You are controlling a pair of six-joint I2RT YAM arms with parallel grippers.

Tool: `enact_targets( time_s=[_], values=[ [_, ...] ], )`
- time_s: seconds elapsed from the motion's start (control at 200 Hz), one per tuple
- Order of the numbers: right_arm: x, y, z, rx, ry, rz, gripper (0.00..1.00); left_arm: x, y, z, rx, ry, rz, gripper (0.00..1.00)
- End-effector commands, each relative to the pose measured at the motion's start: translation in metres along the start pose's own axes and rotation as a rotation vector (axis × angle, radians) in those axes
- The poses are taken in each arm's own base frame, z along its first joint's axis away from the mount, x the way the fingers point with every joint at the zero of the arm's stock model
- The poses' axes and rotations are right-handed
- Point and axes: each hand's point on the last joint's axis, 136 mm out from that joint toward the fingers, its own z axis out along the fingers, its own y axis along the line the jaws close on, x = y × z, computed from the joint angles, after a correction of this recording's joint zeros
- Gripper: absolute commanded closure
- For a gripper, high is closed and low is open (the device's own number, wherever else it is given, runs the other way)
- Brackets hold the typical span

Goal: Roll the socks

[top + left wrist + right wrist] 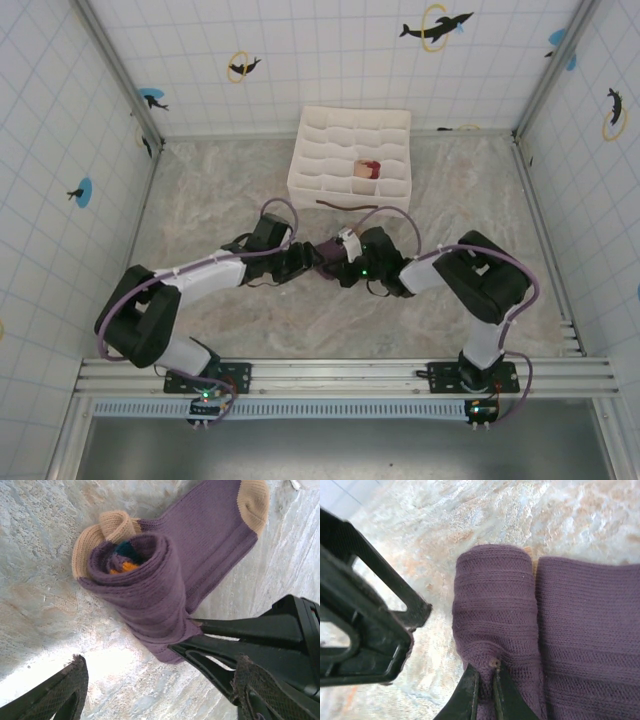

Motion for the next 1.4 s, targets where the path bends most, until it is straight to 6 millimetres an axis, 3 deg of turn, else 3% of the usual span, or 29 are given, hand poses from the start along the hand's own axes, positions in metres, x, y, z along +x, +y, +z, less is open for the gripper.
enact_targets(
  time_s=[0.0, 0.205, 0.545, 0.746, 0.821, 0.921, 1.036, 1.216, 1.391],
  values=[
    [0.072, -0.018, -0.005, -0.010, 0.255, 0.354, 1.00, 0.001, 0.006, 0.010, -0.007, 0.002, 0.000, 0.24],
    [0.062, -0.036, -0.010, -0.013, 0.231, 0.550, 1.00, -0.019, 0.002, 0.020, -0.003, -0.066, -0.005, 0.26],
    [0.050, -0.049, -0.011, 0.003, 0.198, 0.611, 1.00, -0.032, 0.004, 0.050, 0.005, -0.062, -0.062, 0.32],
    [0.044, -0.055, -0.010, 0.004, 0.176, 0.644, 0.99, -0.031, 0.003, 0.059, 0.007, -0.044, -0.080, 0.51],
    [0.038, -0.055, -0.011, -0.003, 0.158, 0.645, 0.95, -0.029, 0.008, 0.060, -0.016, -0.031, -0.087, 0.65],
    [0.030, -0.053, -0.014, 0.000, 0.160, 0.577, 0.88, -0.025, 0.013, 0.060, -0.050, -0.007, -0.080, 0.80],
    [0.016, -0.046, -0.025, 0.023, 0.157, 0.448, 0.71, -0.024, 0.017, 0.054, -0.102, 0.009, -0.057, 0.92],
    [-0.006, -0.028, -0.046, 0.116, 0.110, 0.199, 0.49, -0.021, 0.027, 0.040, -0.204, 0.034, -0.018, 0.94],
    [-0.014, 0.000, -0.048, 0.264, 0.080, -0.127, 0.35, -0.007, 0.033, 0.028, -0.221, 0.061, -0.036, 0.94]
  ],
)
